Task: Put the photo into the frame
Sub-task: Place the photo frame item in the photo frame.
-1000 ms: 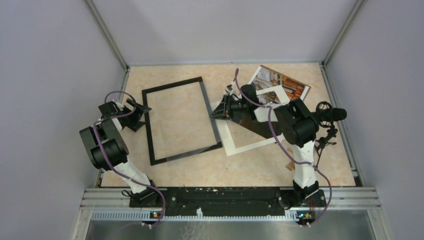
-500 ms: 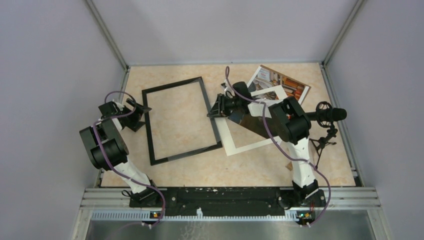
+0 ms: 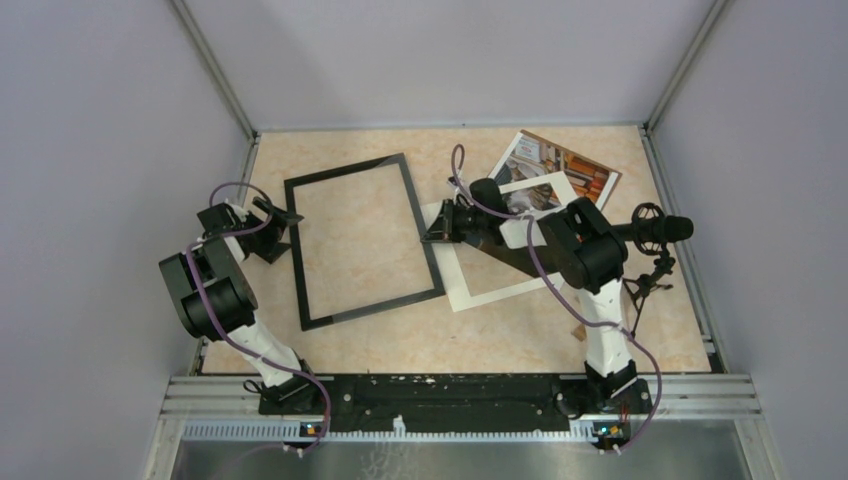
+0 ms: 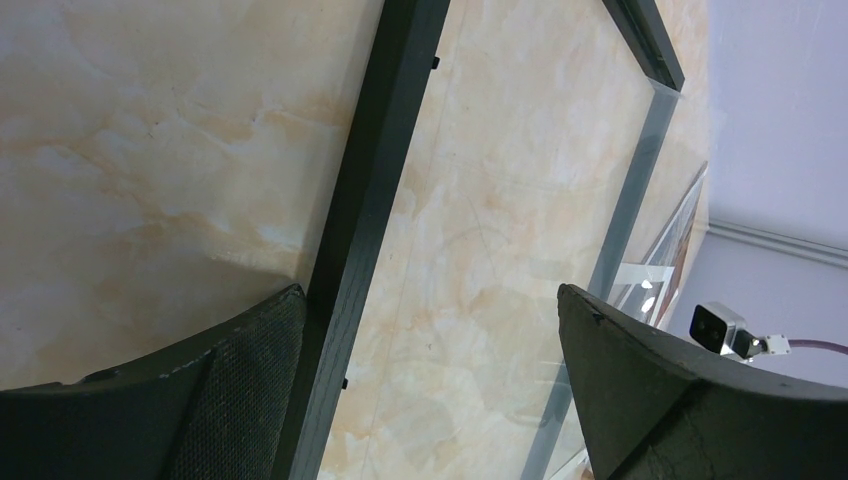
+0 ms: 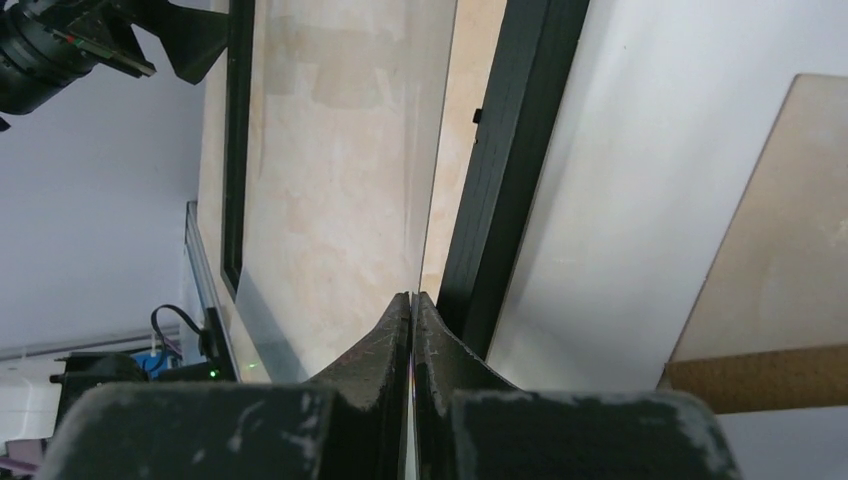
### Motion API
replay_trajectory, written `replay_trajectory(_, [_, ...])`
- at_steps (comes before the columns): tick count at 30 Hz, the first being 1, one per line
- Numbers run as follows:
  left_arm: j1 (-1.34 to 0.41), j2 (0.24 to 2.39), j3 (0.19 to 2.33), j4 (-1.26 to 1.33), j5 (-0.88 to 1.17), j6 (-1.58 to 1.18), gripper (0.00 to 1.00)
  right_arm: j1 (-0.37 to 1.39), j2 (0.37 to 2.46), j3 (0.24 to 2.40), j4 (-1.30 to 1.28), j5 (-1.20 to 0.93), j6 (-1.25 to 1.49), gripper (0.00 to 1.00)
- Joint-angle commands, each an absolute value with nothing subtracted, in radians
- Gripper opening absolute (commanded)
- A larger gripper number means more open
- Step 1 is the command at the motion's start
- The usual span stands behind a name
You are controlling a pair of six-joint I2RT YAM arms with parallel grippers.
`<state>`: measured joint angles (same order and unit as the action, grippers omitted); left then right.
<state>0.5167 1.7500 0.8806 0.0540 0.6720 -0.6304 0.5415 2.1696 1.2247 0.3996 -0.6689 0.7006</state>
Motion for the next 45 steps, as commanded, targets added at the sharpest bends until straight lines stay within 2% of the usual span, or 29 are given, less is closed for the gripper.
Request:
replay_trajectory(1, [0.518,1.717,0.862,0.069,0.684,-0.631,0.98,0.549,2.093,1.175,0.554,-0.641,0.72,0.0])
replay_trajectory(13, [0.54,1.654,0.802,0.18,0.726,-0.691,0.98,0.551,2.065,1.061,0.888,-0.699,0.868,0.0])
replay_trajectory(21, [0.557,1.645,0.76,0.282,0.78,-0.751,0.98,0.564,2.087,1.07,1.031,-0.74,0.918,0.0])
replay_trajectory(26, [0.558,1.651,0.759,0.278,0.777,-0.754,0.98,0.59,2.098,1.115,0.97,-0.719,0.883,0.0])
replay_trajectory(45, [0.558,1.649,0.766,0.255,0.762,-0.741,0.98,0.601,2.107,1.12,1.051,-0.732,0.93,0.0])
